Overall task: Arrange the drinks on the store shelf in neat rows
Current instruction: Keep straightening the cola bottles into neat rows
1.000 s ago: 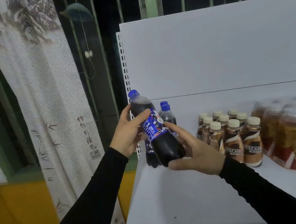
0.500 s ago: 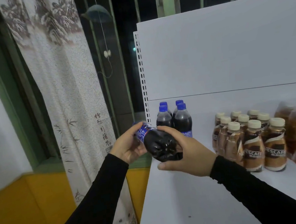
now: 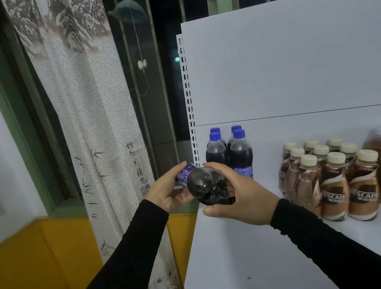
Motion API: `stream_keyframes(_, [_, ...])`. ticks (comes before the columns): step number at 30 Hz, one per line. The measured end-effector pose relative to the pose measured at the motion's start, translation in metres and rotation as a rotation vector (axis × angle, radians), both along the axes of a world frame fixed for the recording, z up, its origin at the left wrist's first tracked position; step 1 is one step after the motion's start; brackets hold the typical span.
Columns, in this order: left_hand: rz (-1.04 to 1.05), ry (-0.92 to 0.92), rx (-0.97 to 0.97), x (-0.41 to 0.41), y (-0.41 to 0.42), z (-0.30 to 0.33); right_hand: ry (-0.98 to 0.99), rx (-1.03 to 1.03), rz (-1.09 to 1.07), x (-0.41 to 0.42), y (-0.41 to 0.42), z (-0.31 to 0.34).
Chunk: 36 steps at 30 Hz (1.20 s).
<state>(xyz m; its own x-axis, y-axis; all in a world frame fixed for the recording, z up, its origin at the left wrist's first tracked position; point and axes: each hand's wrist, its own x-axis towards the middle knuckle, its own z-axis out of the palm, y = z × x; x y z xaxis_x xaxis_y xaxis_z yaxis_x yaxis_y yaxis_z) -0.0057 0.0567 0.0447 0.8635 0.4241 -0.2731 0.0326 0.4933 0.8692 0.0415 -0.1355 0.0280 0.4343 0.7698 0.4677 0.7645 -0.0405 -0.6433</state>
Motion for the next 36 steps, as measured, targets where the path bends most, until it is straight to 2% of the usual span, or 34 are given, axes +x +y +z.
stream_keyframes(3, [-0.001,-0.013,-0.004,0.001,-0.001,0.001,0.013,-0.004,0.005,0.002,-0.002,-0.003])
stream_keyframes(6, [0.003,-0.066,0.055,0.001,-0.006,0.003,0.156,-0.005,0.067,0.005,-0.007,-0.007])
stream_keyframes(9, [0.075,-0.189,0.167,0.001,-0.010,0.005,0.352,0.041,0.076,0.005,-0.009,-0.009])
stream_keyframes(12, [0.027,-0.345,0.296,-0.003,-0.019,0.011,0.447,0.073,-0.005,0.009,-0.012,-0.006])
stream_keyframes(16, [-0.078,-0.436,0.586,-0.007,-0.039,0.016,0.388,0.049,-0.018,0.015,-0.013,-0.003])
stream_keyframes(21, [-0.166,-0.480,0.737,-0.008,-0.057,0.021,0.391,0.159,-0.067,0.017,-0.026,-0.013])
stream_keyframes(25, [-0.104,-0.517,0.906,-0.006,-0.064,0.031,0.326,0.159,-0.194,0.020,-0.035,-0.031])
stream_keyframes(28, [-0.101,-0.553,0.919,-0.005,-0.069,0.033,0.319,0.174,-0.262,0.025,-0.041,-0.041])
stream_keyframes(33, [-0.284,-0.605,1.003,-0.005,-0.079,0.028,0.245,0.190,-0.318,0.034,-0.055,-0.051])
stream_keyframes(36, [-0.309,-0.607,1.084,-0.004,-0.084,0.026,0.174,0.194,-0.356,0.038,-0.061,-0.055])
